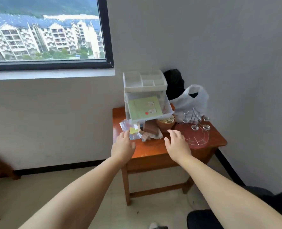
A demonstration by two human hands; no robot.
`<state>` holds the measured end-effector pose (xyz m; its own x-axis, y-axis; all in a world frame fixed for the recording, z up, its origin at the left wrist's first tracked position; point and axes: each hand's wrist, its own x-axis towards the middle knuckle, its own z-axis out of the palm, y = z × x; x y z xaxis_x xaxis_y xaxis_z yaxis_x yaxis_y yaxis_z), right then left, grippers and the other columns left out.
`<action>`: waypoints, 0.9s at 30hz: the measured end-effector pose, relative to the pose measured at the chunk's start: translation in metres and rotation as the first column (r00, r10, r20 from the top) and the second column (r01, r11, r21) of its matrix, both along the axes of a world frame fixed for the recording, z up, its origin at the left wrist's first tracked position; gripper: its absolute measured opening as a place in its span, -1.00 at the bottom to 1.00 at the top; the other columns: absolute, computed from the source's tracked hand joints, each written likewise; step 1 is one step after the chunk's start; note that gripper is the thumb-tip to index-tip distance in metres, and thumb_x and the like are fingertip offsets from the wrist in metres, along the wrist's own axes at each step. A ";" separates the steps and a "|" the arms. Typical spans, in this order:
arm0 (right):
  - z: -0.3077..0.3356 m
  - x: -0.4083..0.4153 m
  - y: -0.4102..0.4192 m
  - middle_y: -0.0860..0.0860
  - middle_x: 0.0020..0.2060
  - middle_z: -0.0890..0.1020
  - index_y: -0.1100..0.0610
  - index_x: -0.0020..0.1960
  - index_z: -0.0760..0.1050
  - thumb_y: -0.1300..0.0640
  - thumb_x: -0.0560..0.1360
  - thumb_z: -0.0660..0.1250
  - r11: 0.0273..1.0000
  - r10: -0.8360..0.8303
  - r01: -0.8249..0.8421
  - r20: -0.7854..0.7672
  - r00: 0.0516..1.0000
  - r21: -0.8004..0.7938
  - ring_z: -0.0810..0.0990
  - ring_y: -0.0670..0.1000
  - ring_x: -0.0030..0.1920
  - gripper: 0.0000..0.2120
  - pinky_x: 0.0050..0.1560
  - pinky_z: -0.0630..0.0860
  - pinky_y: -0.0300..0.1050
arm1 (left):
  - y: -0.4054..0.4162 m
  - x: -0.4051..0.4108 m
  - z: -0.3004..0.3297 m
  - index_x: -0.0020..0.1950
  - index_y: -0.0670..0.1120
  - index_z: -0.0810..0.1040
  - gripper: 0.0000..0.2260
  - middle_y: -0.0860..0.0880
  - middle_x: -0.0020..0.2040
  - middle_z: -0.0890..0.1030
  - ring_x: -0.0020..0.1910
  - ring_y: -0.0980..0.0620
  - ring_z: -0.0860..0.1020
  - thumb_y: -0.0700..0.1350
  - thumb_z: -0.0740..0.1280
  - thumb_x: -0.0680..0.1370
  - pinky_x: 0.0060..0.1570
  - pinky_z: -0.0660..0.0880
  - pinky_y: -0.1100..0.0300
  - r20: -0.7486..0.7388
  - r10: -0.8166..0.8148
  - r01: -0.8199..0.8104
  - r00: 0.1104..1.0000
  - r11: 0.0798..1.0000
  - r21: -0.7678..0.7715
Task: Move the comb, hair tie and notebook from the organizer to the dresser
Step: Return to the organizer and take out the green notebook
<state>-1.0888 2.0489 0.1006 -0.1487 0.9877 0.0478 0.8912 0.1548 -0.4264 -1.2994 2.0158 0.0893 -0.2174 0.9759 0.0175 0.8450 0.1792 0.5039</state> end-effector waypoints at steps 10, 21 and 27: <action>0.021 -0.056 0.210 0.21 0.25 0.47 0.24 0.32 0.30 0.18 0.55 0.08 0.987 -0.083 0.059 -0.159 0.984 -0.152 0.49 0.19 0.17 -0.64 0.01 0.43 -0.05 | 0.127 -0.024 -0.025 0.30 -0.13 0.39 -0.61 -0.10 0.29 0.51 0.22 -0.07 0.48 0.01 0.27 0.52 0.11 0.44 0.06 0.184 0.149 -0.131 0.971 0.986 -0.108; 0.006 -0.066 0.257 0.16 0.09 0.61 0.21 0.14 0.48 -0.03 0.53 0.25 0.900 -0.222 -0.024 -0.507 0.833 -0.434 0.59 0.18 0.04 -0.66 0.09 0.54 0.04 | 0.138 -0.043 -0.032 0.07 -0.12 0.57 -0.72 -0.08 0.04 0.67 -0.03 -0.07 0.59 0.03 0.35 0.48 -0.15 0.49 0.11 0.125 0.096 -0.105 0.988 0.992 0.064; 0.045 -0.036 0.219 0.16 0.04 0.65 0.14 0.02 0.49 0.12 0.56 0.22 0.919 -0.139 -0.200 -0.756 0.640 -0.338 0.65 0.02 -0.14 -0.88 -0.26 0.58 -0.13 | 0.139 -0.044 -0.025 0.08 -0.14 0.56 -0.67 -0.10 0.04 0.66 -0.01 -0.08 0.58 0.09 0.31 0.50 -0.14 0.50 0.07 0.107 0.057 -0.066 0.993 0.994 0.082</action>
<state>-1.1248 2.2677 0.1461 -0.2576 0.9464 -0.1948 0.2228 -0.1380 -0.9650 -1.3438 2.1543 0.0640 -0.2824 0.9564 0.0743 0.7755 0.1819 0.6046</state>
